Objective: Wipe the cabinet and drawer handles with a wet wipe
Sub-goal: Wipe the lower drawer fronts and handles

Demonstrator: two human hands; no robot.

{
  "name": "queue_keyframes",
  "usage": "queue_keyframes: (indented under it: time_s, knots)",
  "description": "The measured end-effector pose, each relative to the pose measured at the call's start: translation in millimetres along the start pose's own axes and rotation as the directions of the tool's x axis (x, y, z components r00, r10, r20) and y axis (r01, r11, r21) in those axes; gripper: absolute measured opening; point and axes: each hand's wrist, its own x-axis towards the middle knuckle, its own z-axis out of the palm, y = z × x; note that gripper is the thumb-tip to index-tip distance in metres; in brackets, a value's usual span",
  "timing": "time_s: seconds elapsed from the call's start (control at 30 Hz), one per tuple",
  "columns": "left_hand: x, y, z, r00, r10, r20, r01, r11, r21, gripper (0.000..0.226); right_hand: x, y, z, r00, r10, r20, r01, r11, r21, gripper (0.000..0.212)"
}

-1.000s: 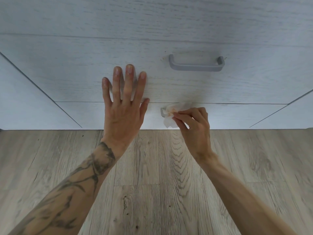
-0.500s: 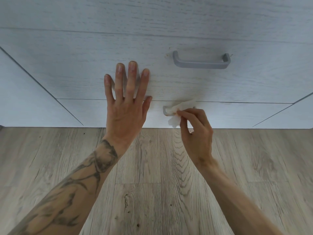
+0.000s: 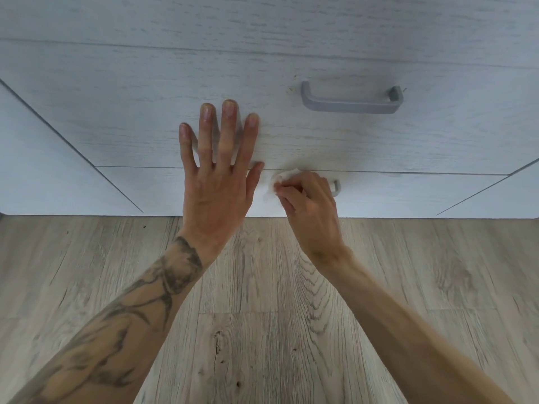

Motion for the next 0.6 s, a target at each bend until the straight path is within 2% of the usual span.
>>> queue_keyframes:
  time_s: [0.07, 0.17, 0.3, 0.43, 0.6]
  knots:
    - [-0.8, -1.4, 1.1, 1.0, 0.004, -0.002, -0.004, 1.0, 0.001, 0.081, -6.1, 0.4, -8.2, 0.997, -0.009, -0.072, 0.008, 1.0, -0.017, 0.003]
    - [-1.3, -1.6, 1.3, 1.0, 0.006, -0.006, -0.006, 1.0, 0.016, 0.081, -8.1, 3.6, -10.1, 0.995, 0.01, -0.103, -0.014, 0.999, -0.039, 0.003]
    - [0.2, -0.6, 1.5, 1.0, -0.003, -0.012, 0.003, 1.0, 0.008, 0.078, 4.9, -2.3, -0.5, 0.995, -0.013, -0.098, 0.008, 0.998, -0.057, 0.007]
    - [-0.2, -0.6, 1.1, 1.0, 0.0, -0.009, 0.0, 1.0, 0.014, 0.08, -7.6, -0.9, -6.9, 0.993, 0.038, -0.114, -0.043, 0.998, -0.042, 0.009]
    - [0.4, -0.2, -0.1, 1.0, -0.007, -0.002, 0.007, 1.0, 0.012, 0.078, 14.4, -9.0, 1.8, 0.998, 0.027, -0.056, -0.032, 0.995, -0.097, 0.012]
